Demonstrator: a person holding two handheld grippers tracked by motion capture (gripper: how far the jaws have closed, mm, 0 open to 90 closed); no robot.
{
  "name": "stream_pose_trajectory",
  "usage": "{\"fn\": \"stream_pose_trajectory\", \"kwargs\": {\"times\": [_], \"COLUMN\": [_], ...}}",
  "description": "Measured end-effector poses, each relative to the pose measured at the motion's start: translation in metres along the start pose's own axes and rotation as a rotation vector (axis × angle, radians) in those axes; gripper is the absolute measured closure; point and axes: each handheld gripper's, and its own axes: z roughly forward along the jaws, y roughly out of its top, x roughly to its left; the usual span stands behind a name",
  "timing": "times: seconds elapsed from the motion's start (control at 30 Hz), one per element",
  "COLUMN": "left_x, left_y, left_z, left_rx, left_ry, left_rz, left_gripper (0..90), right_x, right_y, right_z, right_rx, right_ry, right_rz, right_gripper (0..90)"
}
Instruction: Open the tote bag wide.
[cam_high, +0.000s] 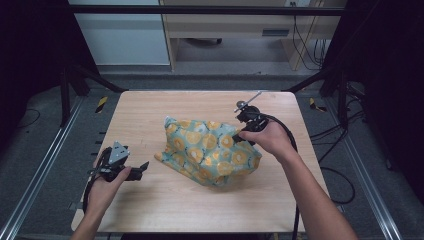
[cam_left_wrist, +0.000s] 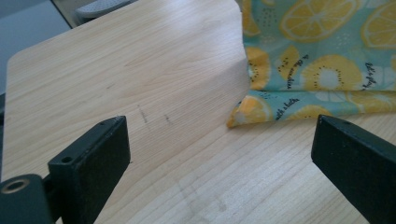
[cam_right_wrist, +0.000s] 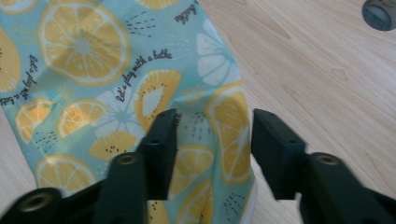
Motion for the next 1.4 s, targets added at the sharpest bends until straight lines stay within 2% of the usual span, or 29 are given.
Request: {"fn": "stream_pose_trajectory", "kwargs": {"times": [0.1, 0.13, 0.23, 0.3, 0.5, 0.53, 0.7, 0.73, 0.83, 0.97, 1.17, 1.4], "left_x": [0.0, -0.001, -0.004, -0.006, -0.011, -0.012, -0.015, -0.016, -0.015, -0.01, -0.013, -0.018], "left_y": [0.0, 0.001, 0.005, 0.007, 0.015, 0.017, 0.036, 0.039, 0.051, 0.064, 0.077, 0.082], "left_z": [-0.001, -0.002, -0.005, -0.007, -0.013, -0.015, -0.031, -0.035, -0.044, -0.044, -0.036, -0.032], "left_rx": [0.008, 0.008, -0.001, 0.001, -0.007, -0.016, -0.039, -0.04, -0.071, -0.053, -0.012, -0.001], "left_ry": [-0.004, -0.004, -0.015, -0.025, -0.051, -0.056, -0.067, -0.073, -0.13, -0.143, -0.146, -0.161], "left_rz": [0.005, 0.009, 0.002, 0.013, -0.009, -0.017, 0.017, 0.026, 0.008, 0.049, 0.098, 0.103], "left_gripper": [4.3, 4.2, 4.2, 4.2, 4.2, 4.3, 4.2, 4.2, 4.2, 5.4, 7.1, 8.1], "right_x": [0.0, 0.002, 0.007, 0.012, 0.04, 0.047, 0.077, 0.082, 0.095, 0.113, 0.129, 0.137], "right_y": [-0.001, -0.001, -0.004, -0.007, -0.021, -0.024, -0.041, -0.045, -0.052, -0.059, -0.069, -0.08], "right_z": [-0.001, -0.003, -0.012, -0.02, -0.047, -0.05, -0.056, -0.056, -0.052, -0.043, -0.033, -0.023], "right_rx": [-0.012, -0.02, -0.087, -0.137, -0.307, -0.321, -0.392, -0.396, -0.403, -0.385, -0.378, -0.351], "right_ry": [0.029, 0.038, 0.045, 0.048, 0.084, 0.088, 0.121, 0.129, 0.156, 0.187, 0.218, 0.236], "right_rz": [-0.035, -0.029, -0.029, -0.041, -0.114, -0.124, -0.187, -0.195, -0.218, -0.265, -0.288, -0.295], "right_gripper": [76.7, 81.0, 88.2, 89.3, 90.0, 90.0, 90.0, 90.0, 90.0, 90.0, 90.0, 90.0]}}
